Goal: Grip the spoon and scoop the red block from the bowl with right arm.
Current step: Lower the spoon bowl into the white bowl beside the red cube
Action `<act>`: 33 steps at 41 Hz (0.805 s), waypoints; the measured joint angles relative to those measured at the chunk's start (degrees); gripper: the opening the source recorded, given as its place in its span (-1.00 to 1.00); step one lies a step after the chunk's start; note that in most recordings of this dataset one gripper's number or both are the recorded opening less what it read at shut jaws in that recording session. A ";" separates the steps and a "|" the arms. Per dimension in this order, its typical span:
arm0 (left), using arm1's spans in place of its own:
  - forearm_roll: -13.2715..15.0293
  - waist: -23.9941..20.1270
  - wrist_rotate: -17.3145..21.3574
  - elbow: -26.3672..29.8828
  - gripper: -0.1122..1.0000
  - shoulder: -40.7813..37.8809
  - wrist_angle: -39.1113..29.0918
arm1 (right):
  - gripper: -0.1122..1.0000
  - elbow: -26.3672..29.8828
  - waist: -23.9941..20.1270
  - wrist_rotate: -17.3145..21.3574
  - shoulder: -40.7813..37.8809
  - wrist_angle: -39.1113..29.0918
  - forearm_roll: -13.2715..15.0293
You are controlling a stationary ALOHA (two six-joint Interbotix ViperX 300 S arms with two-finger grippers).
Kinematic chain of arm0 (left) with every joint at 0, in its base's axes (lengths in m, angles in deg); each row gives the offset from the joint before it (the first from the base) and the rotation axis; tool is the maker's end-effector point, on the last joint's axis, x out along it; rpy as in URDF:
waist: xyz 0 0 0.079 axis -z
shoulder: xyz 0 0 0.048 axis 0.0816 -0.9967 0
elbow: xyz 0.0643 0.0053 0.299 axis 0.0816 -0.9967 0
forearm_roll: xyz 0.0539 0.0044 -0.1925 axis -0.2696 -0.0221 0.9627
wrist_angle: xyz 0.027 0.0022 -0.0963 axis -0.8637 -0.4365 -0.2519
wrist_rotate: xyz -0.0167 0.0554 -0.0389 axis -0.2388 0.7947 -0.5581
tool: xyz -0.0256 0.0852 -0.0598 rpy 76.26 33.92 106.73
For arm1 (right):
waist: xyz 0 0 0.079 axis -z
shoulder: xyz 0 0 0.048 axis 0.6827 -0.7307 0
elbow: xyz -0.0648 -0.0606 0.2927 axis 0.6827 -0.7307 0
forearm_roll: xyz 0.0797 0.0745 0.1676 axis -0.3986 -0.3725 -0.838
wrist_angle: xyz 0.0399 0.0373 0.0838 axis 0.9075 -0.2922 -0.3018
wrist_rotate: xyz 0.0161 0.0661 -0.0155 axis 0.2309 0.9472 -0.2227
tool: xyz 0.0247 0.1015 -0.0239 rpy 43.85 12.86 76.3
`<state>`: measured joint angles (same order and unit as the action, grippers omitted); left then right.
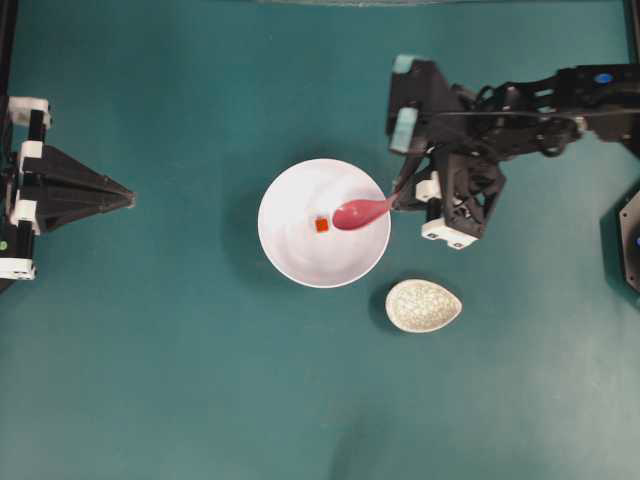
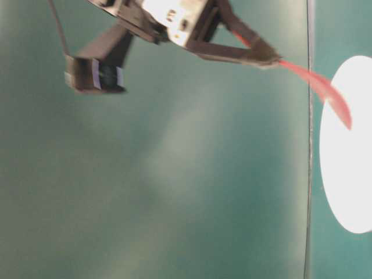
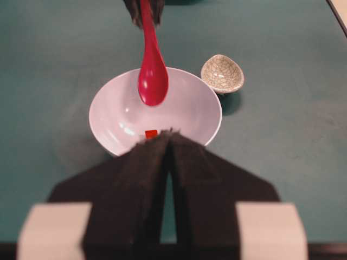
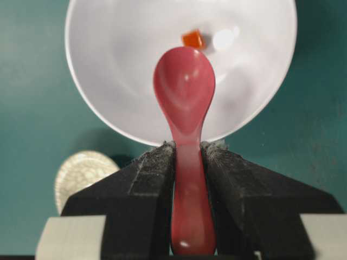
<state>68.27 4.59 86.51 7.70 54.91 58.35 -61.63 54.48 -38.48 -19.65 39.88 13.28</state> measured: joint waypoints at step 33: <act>0.00 0.00 0.18 0.00 -0.80 0.00 -0.53 | -0.36 1.93 -1.05 -0.70 -6.94 2.64 2.20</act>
<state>68.27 4.59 86.69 7.70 54.91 57.82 -59.70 53.43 -39.18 -26.59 42.51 15.48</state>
